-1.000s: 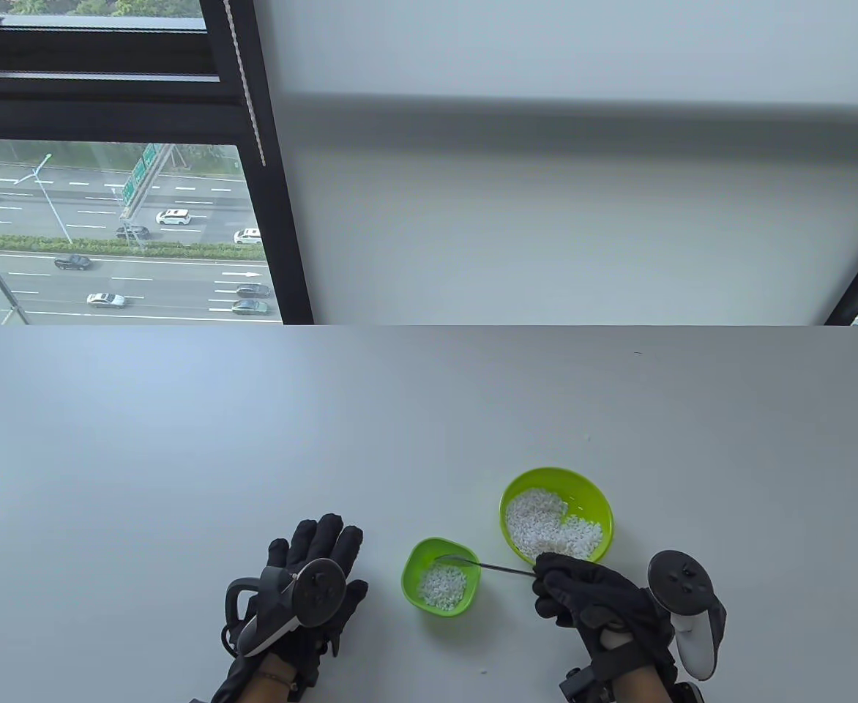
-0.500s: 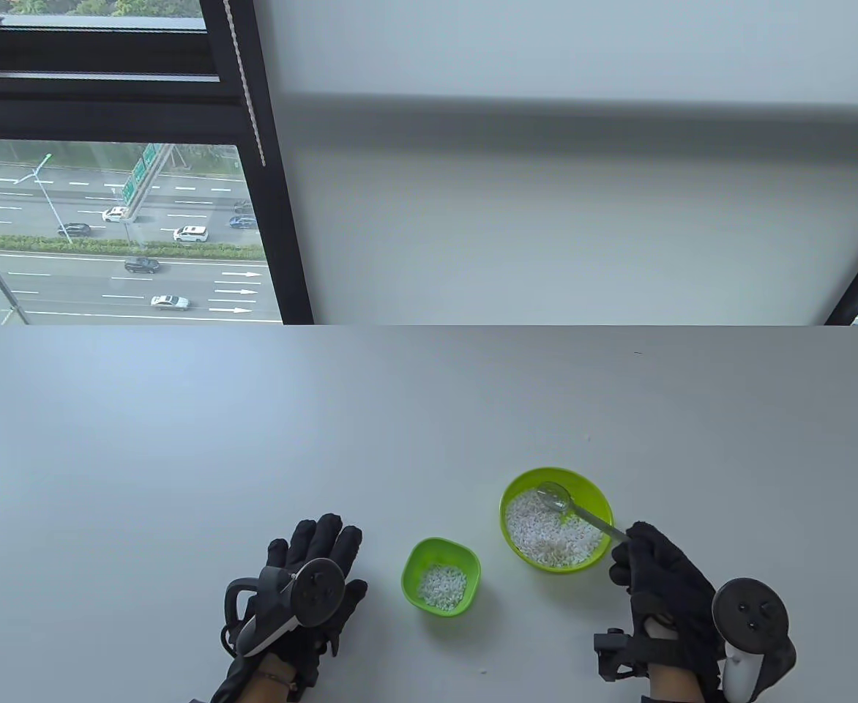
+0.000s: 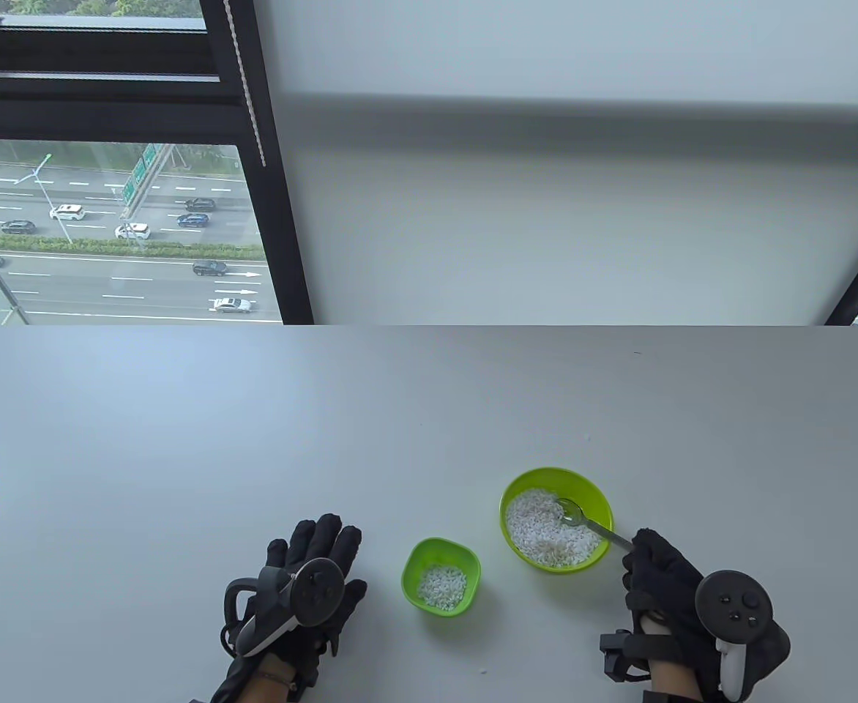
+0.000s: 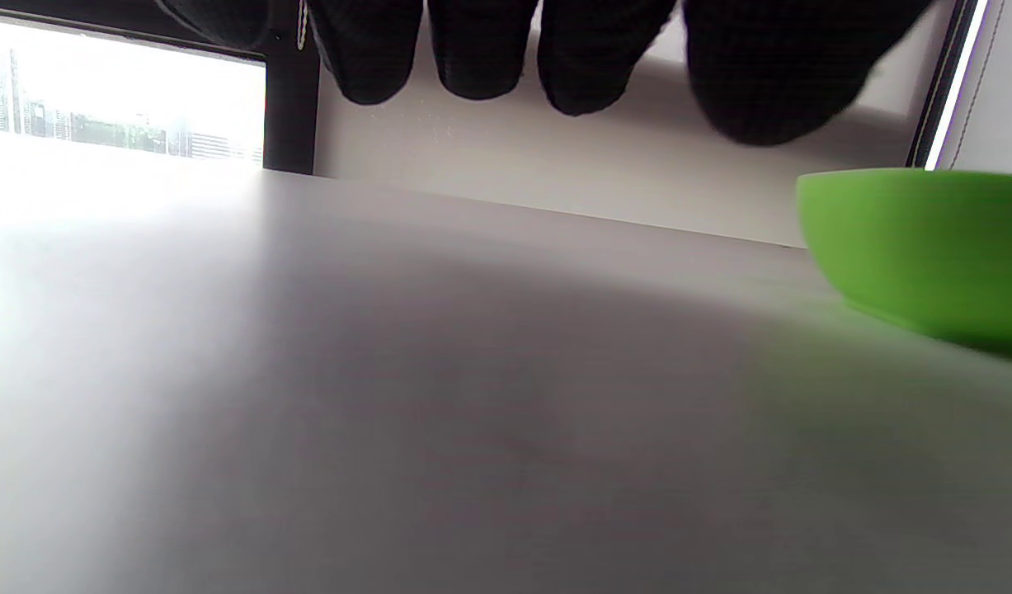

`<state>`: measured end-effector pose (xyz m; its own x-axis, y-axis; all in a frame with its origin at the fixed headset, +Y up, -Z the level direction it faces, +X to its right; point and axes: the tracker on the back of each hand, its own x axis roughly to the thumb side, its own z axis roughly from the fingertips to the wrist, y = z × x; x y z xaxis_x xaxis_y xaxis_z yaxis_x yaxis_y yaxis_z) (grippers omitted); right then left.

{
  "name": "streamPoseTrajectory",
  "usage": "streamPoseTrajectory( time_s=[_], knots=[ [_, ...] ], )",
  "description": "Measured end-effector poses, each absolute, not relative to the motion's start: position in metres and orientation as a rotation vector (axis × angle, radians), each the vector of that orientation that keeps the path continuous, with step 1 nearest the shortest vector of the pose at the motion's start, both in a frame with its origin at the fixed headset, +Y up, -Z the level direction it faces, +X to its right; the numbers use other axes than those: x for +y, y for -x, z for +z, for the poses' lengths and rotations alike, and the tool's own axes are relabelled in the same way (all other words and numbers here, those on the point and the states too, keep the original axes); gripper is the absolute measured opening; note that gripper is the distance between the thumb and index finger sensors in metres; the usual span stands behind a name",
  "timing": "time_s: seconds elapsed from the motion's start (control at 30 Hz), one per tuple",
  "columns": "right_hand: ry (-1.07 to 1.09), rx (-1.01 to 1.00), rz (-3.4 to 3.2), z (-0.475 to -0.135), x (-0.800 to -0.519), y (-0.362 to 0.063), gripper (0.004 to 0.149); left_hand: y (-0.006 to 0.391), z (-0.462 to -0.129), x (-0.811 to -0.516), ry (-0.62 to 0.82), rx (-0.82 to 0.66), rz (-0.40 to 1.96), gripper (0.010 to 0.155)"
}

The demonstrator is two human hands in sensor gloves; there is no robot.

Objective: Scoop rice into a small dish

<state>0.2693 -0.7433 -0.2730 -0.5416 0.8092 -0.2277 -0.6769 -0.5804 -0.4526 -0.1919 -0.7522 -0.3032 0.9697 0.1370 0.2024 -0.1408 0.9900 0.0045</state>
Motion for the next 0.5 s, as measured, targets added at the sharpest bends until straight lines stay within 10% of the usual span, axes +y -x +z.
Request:
streamPoseTrajectory(
  time_s=[0.5],
  knots=[
    [0.561, -0.056, 1.762, -0.28, -0.774, -0.276, 0.044, 0.192, -0.303, -0.752, -0.017, -0.2, 0.142, 0.074]
  ],
)
